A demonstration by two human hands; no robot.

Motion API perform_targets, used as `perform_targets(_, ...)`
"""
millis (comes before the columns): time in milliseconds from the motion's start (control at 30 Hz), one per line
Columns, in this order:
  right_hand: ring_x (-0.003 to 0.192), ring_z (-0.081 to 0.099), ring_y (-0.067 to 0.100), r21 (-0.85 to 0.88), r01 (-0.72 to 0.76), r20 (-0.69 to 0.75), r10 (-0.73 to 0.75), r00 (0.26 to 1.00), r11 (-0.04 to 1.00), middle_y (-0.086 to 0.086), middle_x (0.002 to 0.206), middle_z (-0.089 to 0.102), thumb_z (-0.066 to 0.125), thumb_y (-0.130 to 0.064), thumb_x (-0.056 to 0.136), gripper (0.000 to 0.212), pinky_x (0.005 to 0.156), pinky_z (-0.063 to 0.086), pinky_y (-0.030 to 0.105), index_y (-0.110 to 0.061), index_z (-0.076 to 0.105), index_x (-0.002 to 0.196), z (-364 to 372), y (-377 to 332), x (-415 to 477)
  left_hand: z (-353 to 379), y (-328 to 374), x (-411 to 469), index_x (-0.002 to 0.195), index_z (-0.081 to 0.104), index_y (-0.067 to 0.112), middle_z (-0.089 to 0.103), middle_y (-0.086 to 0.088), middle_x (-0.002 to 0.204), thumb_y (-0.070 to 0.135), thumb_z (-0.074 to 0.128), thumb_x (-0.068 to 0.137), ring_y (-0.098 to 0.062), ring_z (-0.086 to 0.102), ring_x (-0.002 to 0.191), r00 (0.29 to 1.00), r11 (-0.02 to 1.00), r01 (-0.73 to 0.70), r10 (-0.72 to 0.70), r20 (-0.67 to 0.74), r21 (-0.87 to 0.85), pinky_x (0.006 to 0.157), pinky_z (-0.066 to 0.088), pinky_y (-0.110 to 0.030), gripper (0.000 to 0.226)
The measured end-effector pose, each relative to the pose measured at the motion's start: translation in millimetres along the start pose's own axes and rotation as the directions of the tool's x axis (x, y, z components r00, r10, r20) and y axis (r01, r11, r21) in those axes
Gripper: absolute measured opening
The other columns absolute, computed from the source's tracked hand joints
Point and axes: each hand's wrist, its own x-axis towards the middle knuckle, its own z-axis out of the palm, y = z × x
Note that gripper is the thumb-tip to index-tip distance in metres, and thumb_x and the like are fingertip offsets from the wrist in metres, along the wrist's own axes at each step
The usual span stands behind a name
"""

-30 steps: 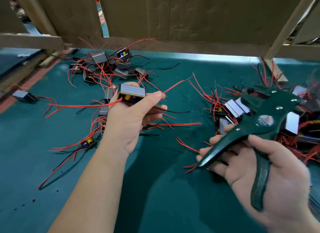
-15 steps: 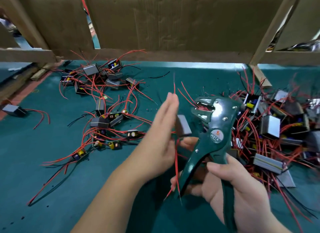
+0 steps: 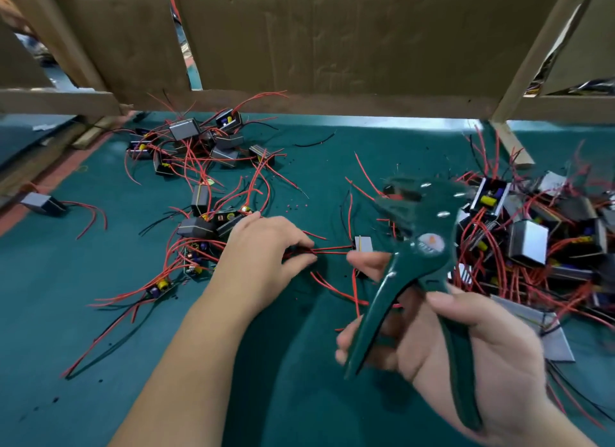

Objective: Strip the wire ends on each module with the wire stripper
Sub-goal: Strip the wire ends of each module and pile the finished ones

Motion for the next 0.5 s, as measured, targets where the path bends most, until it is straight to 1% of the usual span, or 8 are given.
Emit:
perform_targets(100,0.074,0.061,0.05,0.006,-0.12,0.022,0.12,0.993,0.993,0.029,0.089,0.058,0.086,-0.023,0.042,0.083,0.067,0.05,0.062,0.001,0.062,0.117,4,10,3,3,1,4,0.087,0.075,0.033,0.067,0.007,0.088,0.039,0.071,0.082,-0.018,0.062,0.089,0.998,0.999,-0.006,0.003,-0.064,-0.052,0.095,0.04,-0.04,0.009)
perform_targets(167,0.076,0.061,0.05,0.0,-0.134,-0.017,0.134,0.991,0.991,0.027,0.089,0.06,0.087,-0.021,0.039,0.082,0.067,0.051,0.061,-0.001,0.063,0.115,6,16,7,5,0,7,0.082,0.074,0.036,0.066,0.009,0.086,0.047,0.068,0.081,-0.016,0.059,0.089,0.991,0.998,0.065,-0.066,-0.113,-0.008,0.091,0.035,-0.035,0.012)
perform_targets(233,0.076,0.062,0.049,-0.04,-0.109,-0.079,0.106,0.991,0.993,0.024,0.089,0.064,0.08,-0.014,0.045,0.074,0.068,0.052,0.06,-0.003,0.063,0.116,7,19,10,9,-1,10,0.079,0.072,0.037,0.065,0.01,0.088,0.052,0.065,0.08,-0.017,0.056,0.093,0.979,0.989,0.13,-0.117,-0.164,0.073,0.088,0.026,-0.033,0.016)
perform_targets(300,0.075,0.063,0.047,-0.068,-0.071,-0.16,0.06,0.985,0.995,0.022,0.09,0.067,0.066,-0.006,0.057,0.059,0.066,0.054,0.058,-0.003,0.06,0.116,3,18,12,10,-4,11,0.075,0.071,0.034,0.065,0.01,0.089,0.05,0.067,0.079,-0.021,0.054,0.094,0.966,0.976,0.171,-0.14,-0.216,0.132,0.083,0.023,-0.034,0.017)
perform_targets(367,0.076,0.064,0.047,-0.089,-0.041,-0.228,0.02,0.973,0.995,0.023,0.096,0.062,0.06,-0.005,0.064,0.049,0.066,0.055,0.057,0.0,0.055,0.112,0,16,13,9,-10,10,0.072,0.071,0.032,0.065,0.011,0.094,0.046,0.07,0.078,-0.024,0.052,0.096,0.941,0.959,0.245,-0.201,-0.271,0.143,0.081,0.024,-0.035,0.015)
perform_targets(433,0.079,0.065,0.047,-0.102,-0.012,-0.277,-0.016,0.961,0.995,0.021,0.098,0.056,0.066,0.005,0.058,0.054,0.067,0.055,0.057,-0.004,0.053,0.11,-2,14,14,6,-19,9,0.072,0.073,0.03,0.065,0.009,0.098,0.043,0.072,0.078,-0.027,0.051,0.098,0.899,0.921,0.366,-0.313,-0.306,0.133,0.082,0.03,-0.037,0.014)
perform_targets(467,0.081,0.066,0.048,-0.122,0.002,-0.3,-0.039,0.953,0.993,0.019,0.097,0.056,0.073,0.0,0.053,0.057,0.067,0.055,0.057,-0.005,0.053,0.106,-2,14,14,4,-23,9,0.073,0.073,0.029,0.066,0.006,0.1,0.041,0.073,0.078,-0.03,0.051,0.099,0.873,0.895,0.428,-0.373,-0.315,0.127,0.082,0.033,-0.038,0.013)
perform_targets(500,0.082,0.066,0.049,-0.147,0.011,-0.318,-0.058,0.946,0.989,0.018,0.095,0.057,0.075,-0.01,0.053,0.054,0.069,0.055,0.057,-0.005,0.054,0.102,-2,15,14,2,-27,8,0.074,0.074,0.027,0.066,0.003,0.101,0.038,0.073,0.077,-0.032,0.052,0.098,0.845,0.869,0.481,-0.424,-0.326,0.116,0.081,0.035,-0.038,0.011)
